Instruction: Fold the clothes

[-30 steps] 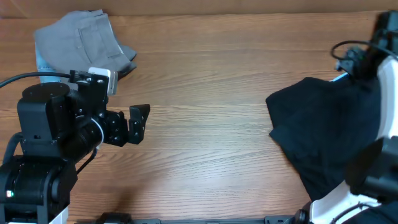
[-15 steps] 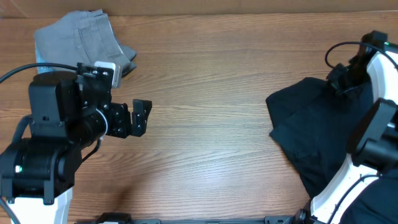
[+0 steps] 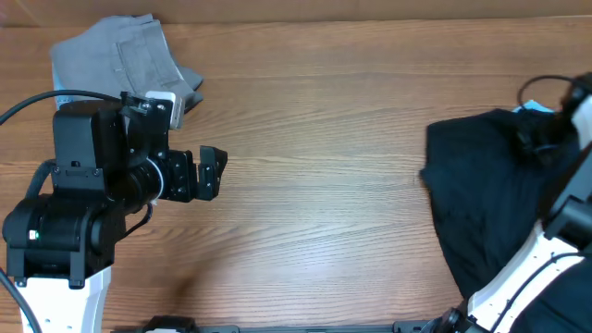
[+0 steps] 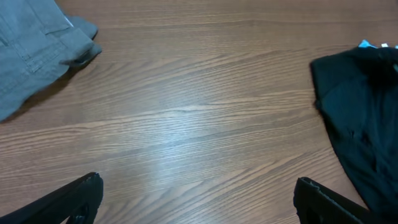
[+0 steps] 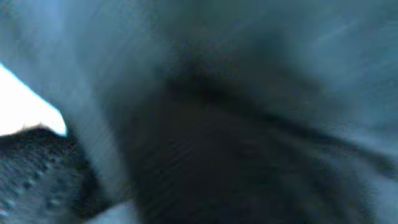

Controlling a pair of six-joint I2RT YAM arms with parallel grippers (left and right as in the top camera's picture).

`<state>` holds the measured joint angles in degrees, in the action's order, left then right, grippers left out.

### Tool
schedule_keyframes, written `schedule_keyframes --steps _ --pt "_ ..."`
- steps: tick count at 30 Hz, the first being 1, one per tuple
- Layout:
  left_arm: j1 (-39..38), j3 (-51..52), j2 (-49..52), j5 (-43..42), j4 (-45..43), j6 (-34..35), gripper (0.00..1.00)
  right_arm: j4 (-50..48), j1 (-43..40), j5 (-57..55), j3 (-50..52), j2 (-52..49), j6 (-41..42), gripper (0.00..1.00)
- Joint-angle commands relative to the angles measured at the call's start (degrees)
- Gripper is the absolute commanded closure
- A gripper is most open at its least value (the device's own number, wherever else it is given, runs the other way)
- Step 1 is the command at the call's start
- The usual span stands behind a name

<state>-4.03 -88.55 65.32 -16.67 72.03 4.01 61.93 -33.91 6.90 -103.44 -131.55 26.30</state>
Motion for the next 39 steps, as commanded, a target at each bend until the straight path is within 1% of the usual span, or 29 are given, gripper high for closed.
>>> schedule_keyframes --steps 1,2,3,5,10,13,17,21,23,25,26,31,34,39 --pt "0.26 -0.96 0.04 0.52 -0.09 2.05 0.00 -0.59 -5.66 1.70 -2.25 -2.73 -1.55 0.96" --pt "0.26 -0.96 0.04 0.52 -0.07 2.05 0.00 -0.55 -6.14 4.76 -3.08 -2.73 -4.15 0.96" --pt "0.26 -0.96 0.04 0.57 -0.09 2.03 0.00 -0.17 -6.40 7.72 -4.09 -2.73 -6.71 0.90" --pt "0.26 -0.96 0.04 0.57 -0.28 2.03 0.00 1.68 -6.45 10.95 -6.34 -2.54 -10.84 0.82" --pt "0.26 -0.96 0.04 0.59 -0.50 2.01 0.00 2.89 -4.00 20.15 -8.57 1.64 -15.08 0.63" --pt "0.26 -0.96 0.04 0.61 -0.57 2.01 0.00 4.42 -0.24 19.82 -8.57 6.36 -17.46 0.58" --pt "0.26 -0.96 0.04 1.29 -1.05 2.01 0.00 10.43 6.10 15.19 -8.57 10.49 -17.40 0.52" --pt "0.26 -0.96 0.04 2.60 -1.42 2.01 0.00 17.49 13.70 8.07 -7.82 10.78 -17.18 0.49" --pt "0.26 -0.96 0.04 2.75 -1.90 1.99 0.00 19.28 17.75 1.90 -6.25 10.78 -14.69 0.44" --pt "0.26 -0.96 0.04 2.75 -2.27 1.99 0.00 19.87 21.33 -5.31 -4.26 10.78 -10.62 0.37" --pt "0.26 -0.96 0.04 2.75 -2.38 1.99 0.00 19.74 23.19 -7.87 -2.82 10.78 -8.44 0.36" --pt "0.26 -0.96 0.04 3.78 -2.45 1.99 0.00 15.98 28.41 -9.40 4.28 10.78 -7.91 0.39" --pt "0.26 -0.96 0.04 3.76 -2.54 1.99 0.00 13.46 29.59 -13.27 6.71 10.75 -4.55 0.45" --pt "0.26 -0.96 0.04 3.74 -2.62 1.99 0.00 12.61 29.83 -20.63 8.04 10.75 -0.74 0.44"
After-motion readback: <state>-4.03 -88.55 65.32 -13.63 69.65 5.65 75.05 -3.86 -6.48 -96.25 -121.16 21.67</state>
